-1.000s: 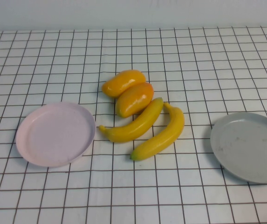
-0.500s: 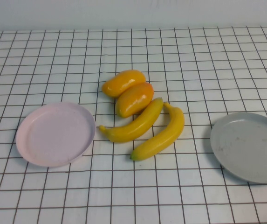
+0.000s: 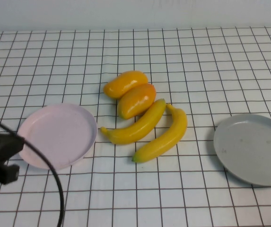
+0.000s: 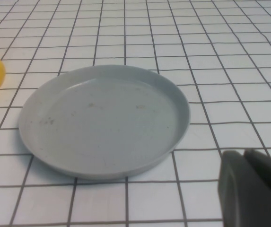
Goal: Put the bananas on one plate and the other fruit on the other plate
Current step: Put one type of fruit in the left plate
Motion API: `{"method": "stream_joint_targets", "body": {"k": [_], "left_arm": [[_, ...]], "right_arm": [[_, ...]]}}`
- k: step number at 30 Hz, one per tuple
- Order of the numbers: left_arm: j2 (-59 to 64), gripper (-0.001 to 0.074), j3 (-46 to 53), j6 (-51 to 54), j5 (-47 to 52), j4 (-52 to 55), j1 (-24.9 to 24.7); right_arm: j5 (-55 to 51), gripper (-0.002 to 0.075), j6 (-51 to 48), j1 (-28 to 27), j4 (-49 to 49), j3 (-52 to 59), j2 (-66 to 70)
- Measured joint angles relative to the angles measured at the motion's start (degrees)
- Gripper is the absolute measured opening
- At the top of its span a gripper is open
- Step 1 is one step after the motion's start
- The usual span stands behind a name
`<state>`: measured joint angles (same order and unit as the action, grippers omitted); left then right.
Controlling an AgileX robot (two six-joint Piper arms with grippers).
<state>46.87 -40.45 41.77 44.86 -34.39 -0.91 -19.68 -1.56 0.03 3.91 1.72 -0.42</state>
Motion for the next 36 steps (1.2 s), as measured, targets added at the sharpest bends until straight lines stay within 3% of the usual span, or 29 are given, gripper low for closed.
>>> {"method": "stream_joint_targets", "body": {"k": [4, 13, 16, 21, 23, 27, 36], "left_arm": [[12.0, -0.0004, -8.9, 2.8, 2.8, 1.4, -2.4], [34.8, 0.0018, -32.1, -5.7, 6.5, 18.2, -18.9], [43.4, 0.0130, -40.3, -7.6, 8.5, 23.1, -22.8], [55.9, 0.0489, -51.8, -11.9, 9.2, 26.3, -26.0], [60.5, 0.0577, -55.7, -13.7, 9.2, 27.4, -27.2], [69.6, 0.0640, -62.9, -14.8, 9.3, 28.0, -28.4], [82.4, 0.0649, -72.8, -15.2, 9.8, 28.0, -28.6]], "right_arm": [[0.0, -0.0016, 0.0, 0.0, 0.0, 0.0, 0.0], [0.0, -0.0017, 0.0, 0.0, 0.0, 0.0, 0.0], [0.0, -0.0016, 0.0, 0.0, 0.0, 0.0, 0.0], [0.0, -0.0016, 0.0, 0.0, 0.0, 0.0, 0.0], [0.0, -0.0016, 0.0, 0.0, 0.0, 0.0, 0.0], [0.0, -0.0017, 0.0, 0.0, 0.0, 0.0, 0.0], [0.0, -0.0017, 0.0, 0.0, 0.0, 0.0, 0.0]]}}
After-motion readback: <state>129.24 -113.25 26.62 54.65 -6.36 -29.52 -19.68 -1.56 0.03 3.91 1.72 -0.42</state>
